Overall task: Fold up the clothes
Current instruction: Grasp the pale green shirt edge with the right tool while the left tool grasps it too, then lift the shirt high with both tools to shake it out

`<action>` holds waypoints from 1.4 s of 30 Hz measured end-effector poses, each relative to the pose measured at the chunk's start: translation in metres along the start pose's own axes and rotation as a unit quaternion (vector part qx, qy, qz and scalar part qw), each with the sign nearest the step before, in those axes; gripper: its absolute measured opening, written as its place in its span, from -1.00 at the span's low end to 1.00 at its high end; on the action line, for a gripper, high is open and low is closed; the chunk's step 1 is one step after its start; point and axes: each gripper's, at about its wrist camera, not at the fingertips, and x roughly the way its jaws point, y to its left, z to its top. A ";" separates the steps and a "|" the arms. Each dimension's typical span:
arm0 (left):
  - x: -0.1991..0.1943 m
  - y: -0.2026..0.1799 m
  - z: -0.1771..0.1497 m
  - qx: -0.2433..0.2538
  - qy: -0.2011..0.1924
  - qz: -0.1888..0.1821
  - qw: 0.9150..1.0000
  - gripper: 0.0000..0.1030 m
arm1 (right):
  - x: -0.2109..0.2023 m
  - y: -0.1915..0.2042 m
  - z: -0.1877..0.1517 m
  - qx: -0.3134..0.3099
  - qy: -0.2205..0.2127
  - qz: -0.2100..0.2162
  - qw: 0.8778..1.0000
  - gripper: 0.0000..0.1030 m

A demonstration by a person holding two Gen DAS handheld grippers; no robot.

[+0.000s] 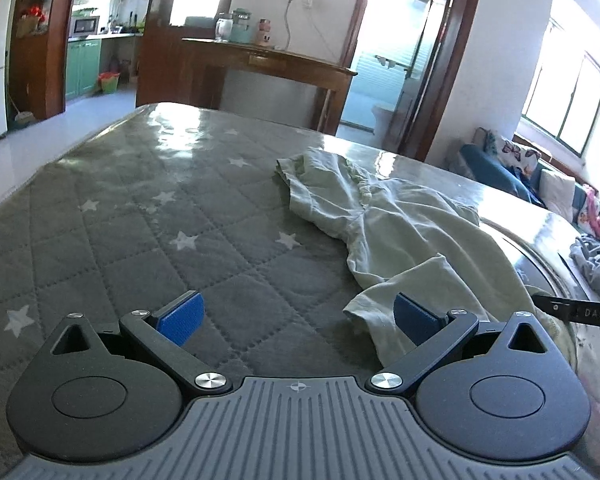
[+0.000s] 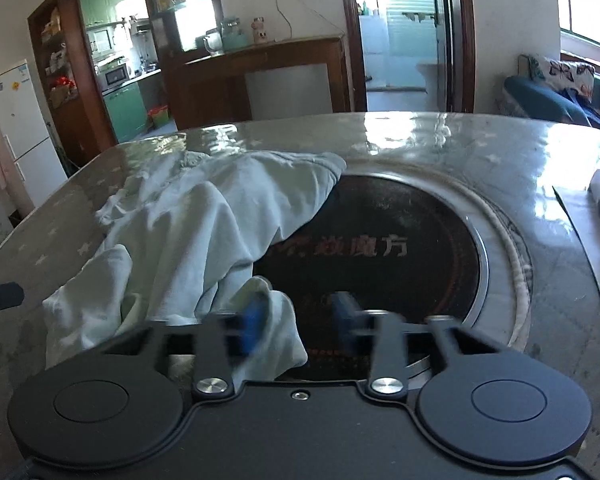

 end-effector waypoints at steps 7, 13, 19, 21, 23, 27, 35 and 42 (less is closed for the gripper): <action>0.004 -0.007 -0.007 0.022 0.005 -0.016 1.000 0.98 | -0.021 0.004 -0.006 0.005 -0.025 0.010 1.000 -0.98; -0.002 -0.018 -0.014 0.068 -0.015 -0.046 0.997 0.98 | -0.049 -0.004 -0.012 0.016 -0.044 0.013 0.999 -0.98; 0.007 -0.043 -0.017 0.073 -0.018 -0.055 0.996 0.84 | -0.085 -0.017 -0.021 0.019 -0.061 0.002 0.998 -0.98; 0.014 -0.045 -0.016 0.064 0.001 -0.060 0.996 0.43 | -0.090 -0.019 -0.022 0.019 -0.066 -0.002 0.998 -0.98; 0.022 -0.049 -0.015 0.058 0.013 -0.067 0.996 0.36 | -0.097 -0.023 -0.022 0.019 -0.074 -0.006 0.997 -0.98; 0.029 -0.062 -0.018 0.066 0.018 -0.076 0.995 0.36 | -0.106 -0.033 -0.026 0.024 -0.080 -0.015 0.996 -0.98; 0.034 -0.066 -0.022 0.053 0.026 -0.088 0.994 -0.88 | -0.116 -0.047 -0.037 0.039 -0.078 -0.022 0.996 -0.98; 0.005 -0.059 -0.005 0.057 -0.020 -0.062 0.996 -0.97 | -0.128 -0.048 -0.032 0.044 -0.100 -0.016 0.994 -0.98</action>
